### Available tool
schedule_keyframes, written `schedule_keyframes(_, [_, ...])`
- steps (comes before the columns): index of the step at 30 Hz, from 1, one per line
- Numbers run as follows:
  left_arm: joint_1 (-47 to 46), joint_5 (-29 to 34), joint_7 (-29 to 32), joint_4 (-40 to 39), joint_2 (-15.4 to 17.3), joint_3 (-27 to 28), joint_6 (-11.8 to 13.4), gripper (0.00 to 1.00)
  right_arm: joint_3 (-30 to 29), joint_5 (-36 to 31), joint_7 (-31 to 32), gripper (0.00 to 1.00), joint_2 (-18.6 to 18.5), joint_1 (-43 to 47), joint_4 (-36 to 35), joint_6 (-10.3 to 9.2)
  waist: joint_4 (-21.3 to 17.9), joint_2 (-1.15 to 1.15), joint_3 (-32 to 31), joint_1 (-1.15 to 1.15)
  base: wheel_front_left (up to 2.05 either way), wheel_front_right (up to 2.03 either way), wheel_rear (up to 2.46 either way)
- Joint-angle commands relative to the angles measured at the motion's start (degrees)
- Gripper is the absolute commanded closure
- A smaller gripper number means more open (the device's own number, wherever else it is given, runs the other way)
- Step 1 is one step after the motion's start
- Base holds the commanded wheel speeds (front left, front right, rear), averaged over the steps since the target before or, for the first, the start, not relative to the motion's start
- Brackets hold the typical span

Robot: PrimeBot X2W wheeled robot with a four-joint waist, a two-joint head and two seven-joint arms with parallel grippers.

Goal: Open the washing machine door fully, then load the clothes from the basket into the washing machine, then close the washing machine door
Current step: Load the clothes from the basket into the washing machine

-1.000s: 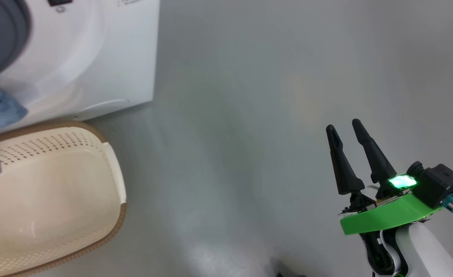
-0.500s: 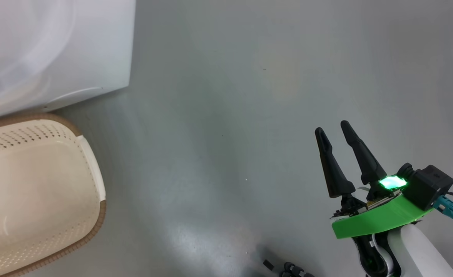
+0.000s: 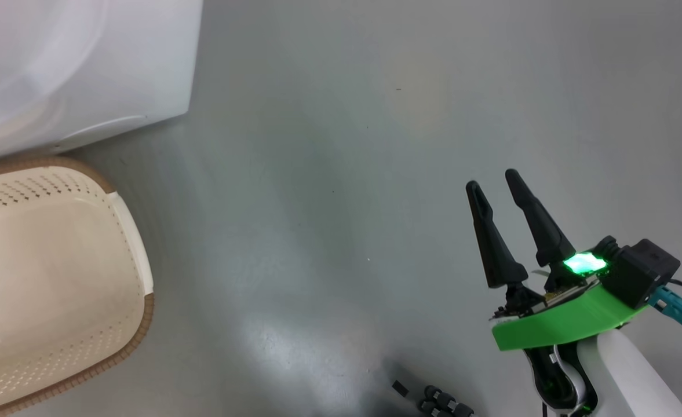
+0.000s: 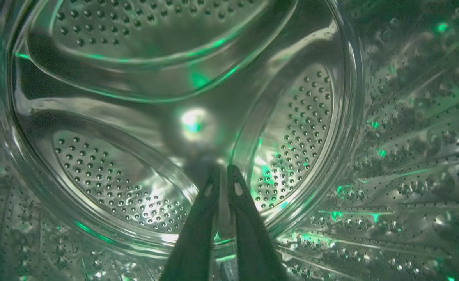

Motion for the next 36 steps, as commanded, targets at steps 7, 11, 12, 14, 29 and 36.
schedule_keyframes(7, [4.47, 0.68, -0.33, 1.85, 1.43, 1.42, -0.27, 1.0, 0.91, -0.56, -0.46, 0.0, -0.51, 0.05, -1.13, 0.31, 0.38, 0.0, -0.33, 0.0, 0.0, 0.0, 0.0])
schedule_keyframes(11, [4.51, 0.6, -0.33, 2.88, 0.96, 1.87, -0.16, 0.75, 0.97, -0.59, -0.46, 0.0, -0.48, -0.05, -1.07, 0.31, 0.54, 0.0, -0.53, 0.0, 0.0, 0.0, 0.0])
schedule_keyframes(12, [4.61, 0.66, -0.33, 3.06, 0.85, 1.94, -0.18, 0.59, 0.98, -0.59, -0.46, 0.0, -0.48, -0.08, -1.04, 0.31, 0.58, 0.0, -0.62, 0.0, 0.0, 0.0, 0.0])
schedule_keyframes(14, [4.88, 0.72, -0.33, 3.2, 0.63, 2.21, -0.18, 0.09, 1.01, -0.62, -0.46, 0.0, -0.52, -0.17, -1.01, 0.31, 0.66, 0.0, -0.77, 0.0, 0.0, 0.0, 0.0])
schedule_keyframes(29, [11.4, 0.76, -0.33, -4.28, -1.71, 7.93, 0.56, 0.0, 0.52, -1.01, -0.46, 0.0, -0.79, -0.48, -1.26, 0.31, 1.68, 0.0, -1.49, 0.0, 0.0, 0.0, 0.0])
schedule_keyframes(36, [16.87, 1.88, -0.33, -10.09, -3.44, 12.61, 0.42, 0.0, 0.29, -1.25, -0.46, 0.0, -1.11, -0.38, -1.56, 0.31, 2.24, 0.0, -1.81, 0.0, 0.0, 0.0, 0.0])
